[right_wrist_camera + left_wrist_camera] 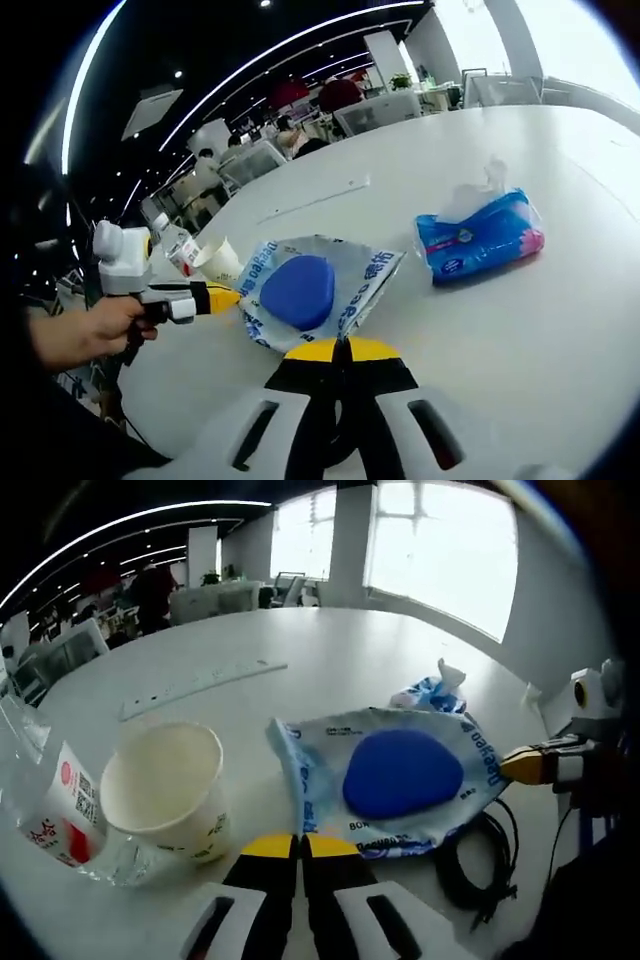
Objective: Arrange the tabletop items into an orderly group along one side of the table until the central work area is clear of visible clutter.
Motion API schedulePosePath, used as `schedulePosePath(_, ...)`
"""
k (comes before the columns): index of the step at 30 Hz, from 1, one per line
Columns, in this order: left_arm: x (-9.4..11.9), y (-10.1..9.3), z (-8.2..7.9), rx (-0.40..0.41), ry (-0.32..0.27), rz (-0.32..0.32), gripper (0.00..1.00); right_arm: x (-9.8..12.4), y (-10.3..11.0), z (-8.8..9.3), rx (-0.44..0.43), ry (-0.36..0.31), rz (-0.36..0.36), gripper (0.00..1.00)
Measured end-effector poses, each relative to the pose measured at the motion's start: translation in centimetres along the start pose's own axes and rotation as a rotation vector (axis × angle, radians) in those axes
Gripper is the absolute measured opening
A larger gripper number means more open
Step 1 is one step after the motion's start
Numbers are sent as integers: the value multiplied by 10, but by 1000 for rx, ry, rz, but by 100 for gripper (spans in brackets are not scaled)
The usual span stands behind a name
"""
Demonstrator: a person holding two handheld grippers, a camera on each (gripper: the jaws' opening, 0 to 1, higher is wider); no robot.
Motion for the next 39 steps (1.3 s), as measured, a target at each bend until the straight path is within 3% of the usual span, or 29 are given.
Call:
schedulePosePath(20, 15, -2, -13, 76, -49, -35, 0, -18, -14, -42, 171, -12, -14, 0)
schedulePosePath(39, 12, -6, -6, 105, -30, -68, 0, -50, -27, -52, 314, 70, -33, 0)
Point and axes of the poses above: the point that each gripper's makers call its tool centre point, and the gripper's own axes: x roughly backward along the fingers, y roughly to its left, z roughly out of its underside, the point moved 5 cm from there along x, roughly backward along the fingers, and after that the axes turned 4 degrees about -z, right-handed, at the moved point
